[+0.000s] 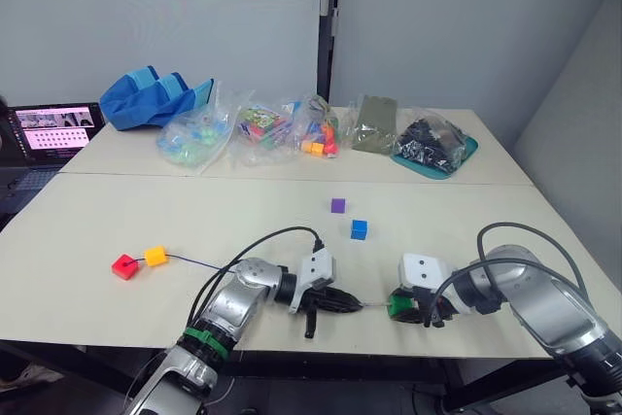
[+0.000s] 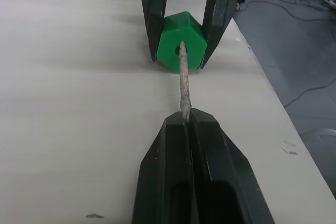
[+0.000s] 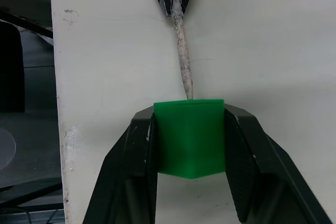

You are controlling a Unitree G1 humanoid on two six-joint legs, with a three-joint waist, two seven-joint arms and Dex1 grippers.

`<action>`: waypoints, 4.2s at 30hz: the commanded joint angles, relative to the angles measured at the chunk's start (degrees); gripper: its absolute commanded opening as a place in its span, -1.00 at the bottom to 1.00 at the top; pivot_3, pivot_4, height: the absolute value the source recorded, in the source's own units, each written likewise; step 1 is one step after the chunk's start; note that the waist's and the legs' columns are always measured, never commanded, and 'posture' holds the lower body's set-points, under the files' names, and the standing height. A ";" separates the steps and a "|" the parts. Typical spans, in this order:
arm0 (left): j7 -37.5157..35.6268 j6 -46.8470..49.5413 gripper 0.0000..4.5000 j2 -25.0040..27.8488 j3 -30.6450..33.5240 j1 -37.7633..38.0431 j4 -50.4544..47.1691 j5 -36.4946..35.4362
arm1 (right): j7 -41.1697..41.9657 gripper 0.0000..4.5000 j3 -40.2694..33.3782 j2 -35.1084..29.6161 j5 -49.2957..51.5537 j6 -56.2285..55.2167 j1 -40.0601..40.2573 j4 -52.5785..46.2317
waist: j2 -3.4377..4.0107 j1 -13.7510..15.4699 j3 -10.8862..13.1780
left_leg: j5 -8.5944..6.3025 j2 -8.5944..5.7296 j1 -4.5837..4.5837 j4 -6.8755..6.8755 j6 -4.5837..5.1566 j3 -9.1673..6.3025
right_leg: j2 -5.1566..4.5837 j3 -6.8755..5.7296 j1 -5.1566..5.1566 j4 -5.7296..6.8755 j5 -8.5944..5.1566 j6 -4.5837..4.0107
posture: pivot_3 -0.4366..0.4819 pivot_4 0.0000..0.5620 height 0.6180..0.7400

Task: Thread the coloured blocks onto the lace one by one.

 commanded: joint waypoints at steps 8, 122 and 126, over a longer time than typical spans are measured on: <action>0.23 4.52 -1.00 0.85 -1.02 -2.28 -2.26 1.10 | 0.45 -0.47 -0.02 -0.61 0.25 -0.67 -0.76 0.47 | 0.00 -0.18 0.00 | 0.00 0.00 0.00 -0.01 0.00 0.00 | 0.00 0.00 -0.01 0.00 0.00 0.00 | -0.05 -0.47 0.62; 4.96 12.52 -0.31 2.25 0.02 -2.69 -9.17 0.21 | -2.37 -0.47 6.05 8.78 -3.88 -0.16 -5.92 4.55 | -0.06 -1.71 -0.06 | -0.01 0.02 0.05 -0.04 0.03 -0.02 | 0.04 0.01 0.00 0.04 0.01 0.00 | -0.05 -0.47 0.62; 4.39 12.68 0.27 3.51 0.99 -2.95 -8.95 -0.35 | -3.20 -0.47 5.24 8.96 -3.58 0.67 -6.00 4.81 | -0.06 -1.68 -0.06 | -0.01 0.02 0.05 -0.03 0.02 -0.02 | 0.04 0.01 0.00 0.04 0.01 0.00 | -0.05 -0.47 0.62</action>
